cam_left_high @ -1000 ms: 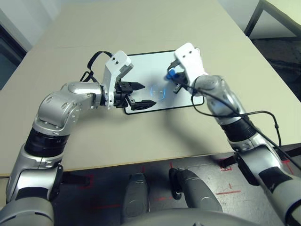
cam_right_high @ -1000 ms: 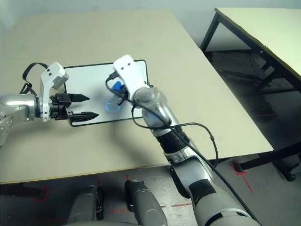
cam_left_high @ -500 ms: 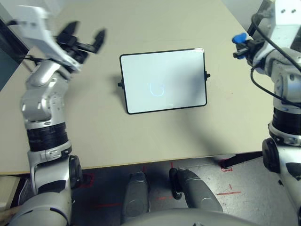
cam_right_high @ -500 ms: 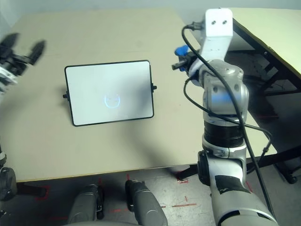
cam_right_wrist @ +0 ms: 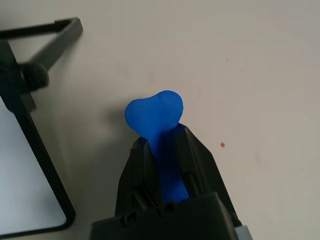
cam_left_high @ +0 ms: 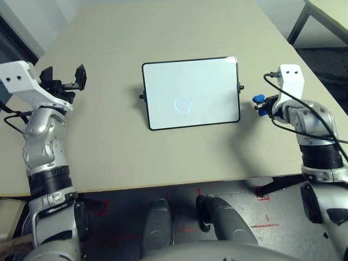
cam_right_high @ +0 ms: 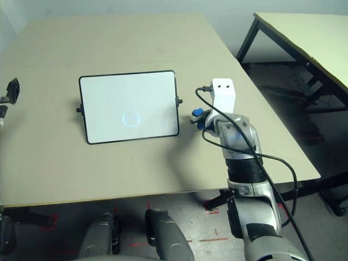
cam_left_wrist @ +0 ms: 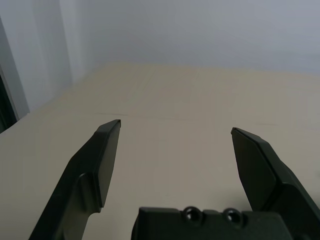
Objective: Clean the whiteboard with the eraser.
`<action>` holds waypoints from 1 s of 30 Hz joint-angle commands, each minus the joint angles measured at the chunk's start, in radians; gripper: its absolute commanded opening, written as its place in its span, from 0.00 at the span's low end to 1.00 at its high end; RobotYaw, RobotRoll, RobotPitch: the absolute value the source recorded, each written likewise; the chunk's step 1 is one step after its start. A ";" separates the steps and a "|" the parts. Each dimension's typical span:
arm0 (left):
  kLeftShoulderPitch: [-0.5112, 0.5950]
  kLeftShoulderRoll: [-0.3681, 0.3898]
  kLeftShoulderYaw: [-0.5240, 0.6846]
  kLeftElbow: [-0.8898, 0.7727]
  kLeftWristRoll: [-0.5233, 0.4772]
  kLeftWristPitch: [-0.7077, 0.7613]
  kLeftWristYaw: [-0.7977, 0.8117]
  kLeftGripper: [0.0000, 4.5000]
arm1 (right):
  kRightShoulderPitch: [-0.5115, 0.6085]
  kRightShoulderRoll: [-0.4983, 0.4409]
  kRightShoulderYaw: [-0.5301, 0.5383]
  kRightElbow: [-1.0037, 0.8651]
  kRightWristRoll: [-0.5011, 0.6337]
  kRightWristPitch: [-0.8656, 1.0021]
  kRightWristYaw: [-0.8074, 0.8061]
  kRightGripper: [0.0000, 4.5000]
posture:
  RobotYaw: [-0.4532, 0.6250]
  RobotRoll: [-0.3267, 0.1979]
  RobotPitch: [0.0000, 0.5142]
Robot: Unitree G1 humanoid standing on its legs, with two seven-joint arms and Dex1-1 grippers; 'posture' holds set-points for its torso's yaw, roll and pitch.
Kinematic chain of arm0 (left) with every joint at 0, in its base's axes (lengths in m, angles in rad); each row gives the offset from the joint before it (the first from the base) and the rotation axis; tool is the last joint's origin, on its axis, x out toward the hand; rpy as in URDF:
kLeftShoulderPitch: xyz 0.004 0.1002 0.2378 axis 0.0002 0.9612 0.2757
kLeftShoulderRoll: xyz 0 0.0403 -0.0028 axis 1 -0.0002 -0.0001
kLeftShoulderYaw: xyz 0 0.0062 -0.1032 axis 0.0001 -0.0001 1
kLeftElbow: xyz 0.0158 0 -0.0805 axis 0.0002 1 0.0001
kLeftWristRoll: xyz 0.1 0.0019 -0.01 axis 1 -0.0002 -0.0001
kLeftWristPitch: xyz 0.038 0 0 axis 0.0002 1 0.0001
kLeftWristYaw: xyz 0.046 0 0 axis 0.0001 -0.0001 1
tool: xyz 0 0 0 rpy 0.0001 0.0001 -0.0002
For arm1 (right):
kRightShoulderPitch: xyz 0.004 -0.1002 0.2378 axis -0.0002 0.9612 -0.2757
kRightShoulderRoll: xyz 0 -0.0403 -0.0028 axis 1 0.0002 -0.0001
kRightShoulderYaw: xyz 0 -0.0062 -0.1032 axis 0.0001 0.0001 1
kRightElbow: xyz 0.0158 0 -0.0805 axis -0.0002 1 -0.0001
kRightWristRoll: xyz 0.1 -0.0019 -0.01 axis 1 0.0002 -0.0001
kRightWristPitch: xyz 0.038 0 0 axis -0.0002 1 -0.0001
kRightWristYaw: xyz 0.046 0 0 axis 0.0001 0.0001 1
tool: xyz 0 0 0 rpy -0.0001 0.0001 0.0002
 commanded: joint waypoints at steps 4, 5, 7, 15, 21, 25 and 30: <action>-0.015 -0.016 -0.018 0.042 -0.006 -0.012 -0.001 1.00 | -0.004 0.004 -0.043 0.043 0.024 -0.018 -0.041 0.59 | 0.44 0.62 0.22; -0.017 -0.017 -0.020 0.046 -0.006 -0.013 -0.002 1.00 | -0.004 0.004 -0.052 0.039 0.029 -0.009 -0.045 0.65 | 0.44 0.62 0.21; -0.024 -0.020 -0.025 0.054 -0.003 -0.015 -0.001 1.00 | -0.004 -0.003 -0.060 0.036 0.038 -0.001 -0.047 0.80 | 0.43 0.62 0.22; -0.053 -0.036 -0.046 0.096 -0.001 -0.030 0.000 1.00 | -0.019 -0.038 -0.106 0.060 0.061 -0.033 -0.059 0.99 | 0.41 0.62 0.21; -0.061 -0.047 -0.058 0.111 0.001 -0.040 0.004 1.00 | -0.002 -0.012 -0.125 0.105 0.095 -0.069 -0.057 0.99 | 0.40 0.62 0.23; -0.058 -0.040 -0.050 0.121 0.002 -0.045 0.006 1.00 | -0.008 0.021 -0.214 0.128 0.112 -0.261 -0.122 0.99 | 0.39 0.62 0.24; -0.046 -0.021 -0.041 0.148 0.024 -0.084 0.013 1.00 | -0.004 0.001 -0.295 0.341 0.119 -0.799 -0.151 0.99 | 0.41 0.62 0.23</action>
